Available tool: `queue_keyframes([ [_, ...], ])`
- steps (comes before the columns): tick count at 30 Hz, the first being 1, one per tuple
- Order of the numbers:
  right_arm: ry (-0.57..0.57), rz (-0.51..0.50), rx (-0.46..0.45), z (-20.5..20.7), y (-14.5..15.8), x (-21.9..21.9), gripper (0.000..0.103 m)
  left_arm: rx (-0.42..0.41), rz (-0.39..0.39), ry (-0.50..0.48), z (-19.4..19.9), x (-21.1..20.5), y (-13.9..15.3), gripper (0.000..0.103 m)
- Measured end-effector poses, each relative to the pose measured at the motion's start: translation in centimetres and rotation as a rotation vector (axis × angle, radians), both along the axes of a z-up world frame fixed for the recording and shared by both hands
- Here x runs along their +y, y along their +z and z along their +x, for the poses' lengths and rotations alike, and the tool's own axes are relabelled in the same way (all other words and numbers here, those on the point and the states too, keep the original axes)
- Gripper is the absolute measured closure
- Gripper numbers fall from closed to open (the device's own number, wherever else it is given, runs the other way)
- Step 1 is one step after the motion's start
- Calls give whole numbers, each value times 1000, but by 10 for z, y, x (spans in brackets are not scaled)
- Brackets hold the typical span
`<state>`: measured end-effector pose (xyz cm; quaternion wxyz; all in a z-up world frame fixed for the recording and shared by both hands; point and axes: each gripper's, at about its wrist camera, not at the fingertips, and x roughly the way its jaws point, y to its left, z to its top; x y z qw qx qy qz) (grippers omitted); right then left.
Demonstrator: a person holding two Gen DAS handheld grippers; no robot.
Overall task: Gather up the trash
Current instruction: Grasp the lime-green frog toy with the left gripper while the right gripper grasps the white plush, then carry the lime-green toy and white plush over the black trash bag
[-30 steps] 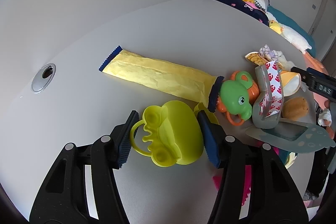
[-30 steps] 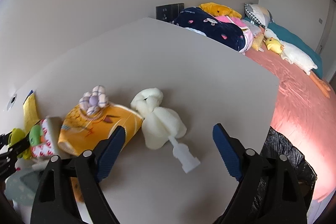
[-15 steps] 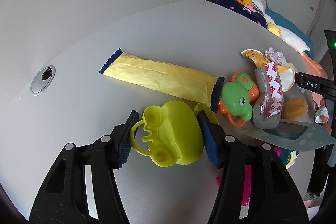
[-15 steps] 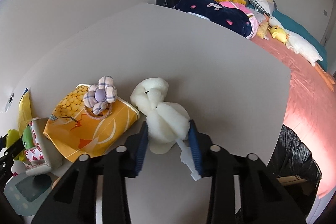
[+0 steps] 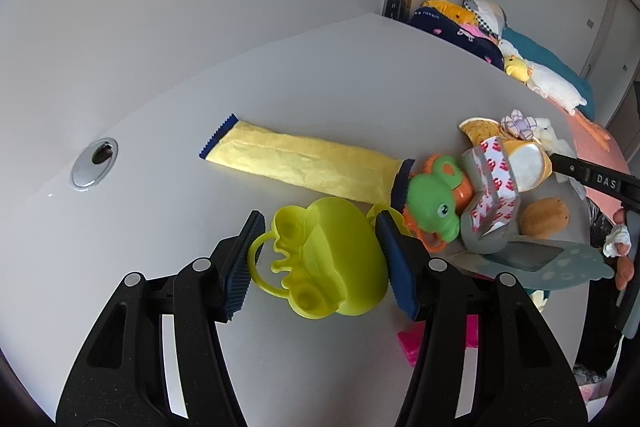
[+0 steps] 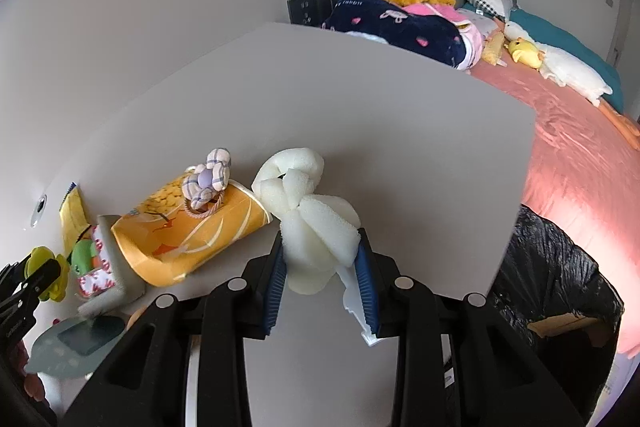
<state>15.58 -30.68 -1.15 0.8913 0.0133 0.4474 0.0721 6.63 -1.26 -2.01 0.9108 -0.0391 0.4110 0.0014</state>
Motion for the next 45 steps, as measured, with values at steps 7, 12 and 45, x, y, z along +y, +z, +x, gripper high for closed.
queue_keyframes([
  [7, -30, 16, -43, -21, 17, -13, 69, -56, 11, -2, -11, -5, 22, 47],
  [12, -50, 40, -80, -41, 31, -22, 70, -94, 13, -32, -25, -16, 37, 47],
  [45, -183, 73, -152, -158, 52, -117, 70, -158, 3, -301, -72, -161, 58, 47],
])
